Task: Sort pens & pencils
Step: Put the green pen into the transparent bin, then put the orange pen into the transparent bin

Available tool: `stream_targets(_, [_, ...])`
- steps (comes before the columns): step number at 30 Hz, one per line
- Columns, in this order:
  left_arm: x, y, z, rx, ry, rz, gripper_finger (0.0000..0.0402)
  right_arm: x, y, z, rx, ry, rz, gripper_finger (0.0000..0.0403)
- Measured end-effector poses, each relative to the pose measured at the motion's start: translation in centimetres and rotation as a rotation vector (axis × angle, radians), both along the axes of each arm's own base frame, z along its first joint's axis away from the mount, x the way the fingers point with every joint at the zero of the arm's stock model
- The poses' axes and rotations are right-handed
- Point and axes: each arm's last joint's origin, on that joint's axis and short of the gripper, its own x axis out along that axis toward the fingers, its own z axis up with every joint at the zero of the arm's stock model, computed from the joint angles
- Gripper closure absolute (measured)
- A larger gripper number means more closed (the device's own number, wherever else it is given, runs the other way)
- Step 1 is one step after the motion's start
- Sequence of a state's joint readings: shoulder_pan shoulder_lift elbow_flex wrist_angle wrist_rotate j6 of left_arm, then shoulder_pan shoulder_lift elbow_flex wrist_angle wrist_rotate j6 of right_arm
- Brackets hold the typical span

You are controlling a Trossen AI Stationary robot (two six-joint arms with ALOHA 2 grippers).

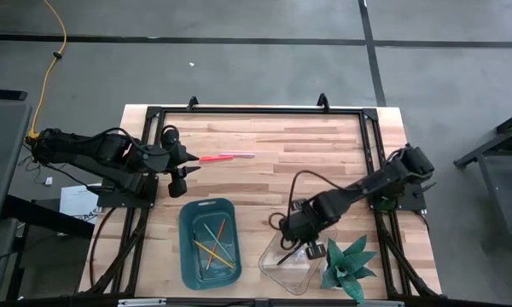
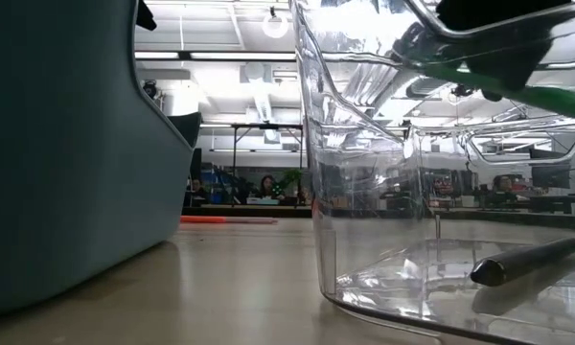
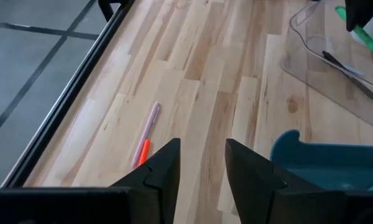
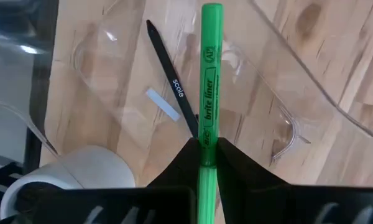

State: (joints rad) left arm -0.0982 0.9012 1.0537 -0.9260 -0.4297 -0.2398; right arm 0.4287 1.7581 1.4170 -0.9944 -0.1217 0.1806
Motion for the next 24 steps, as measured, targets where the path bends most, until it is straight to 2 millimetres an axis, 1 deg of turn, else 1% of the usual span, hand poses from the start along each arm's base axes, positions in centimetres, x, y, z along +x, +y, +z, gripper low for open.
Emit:
stream_targets(4, [0.0,0.0,0.0,0.006,0.003,-0.005,0.0289,0.0,0.7,-0.1,0.000,-0.015,0.009,0.0388])
stream_targets(7, [0.0,0.0,0.0,0.008,0.005,-0.007,0.0289,0.1,0.7,-0.1,0.014,-0.028,-0.018,0.0378])
stream_targets(17, [-0.1,0.0,-0.1,0.019,0.023,-0.017,0.0289,0.9,0.2,0.2,0.093,-0.044,-0.086,0.0280])
stream_targets(21, [-0.2,0.0,-0.2,0.011,0.035,-0.028,0.0289,1.1,0.0,0.5,0.093,-0.056,-0.092,0.0267])
stream_targets(24, [-0.1,0.2,-0.2,0.026,0.045,-0.041,0.0289,1.9,-0.5,1.8,0.073,-0.120,-0.103,0.0266])
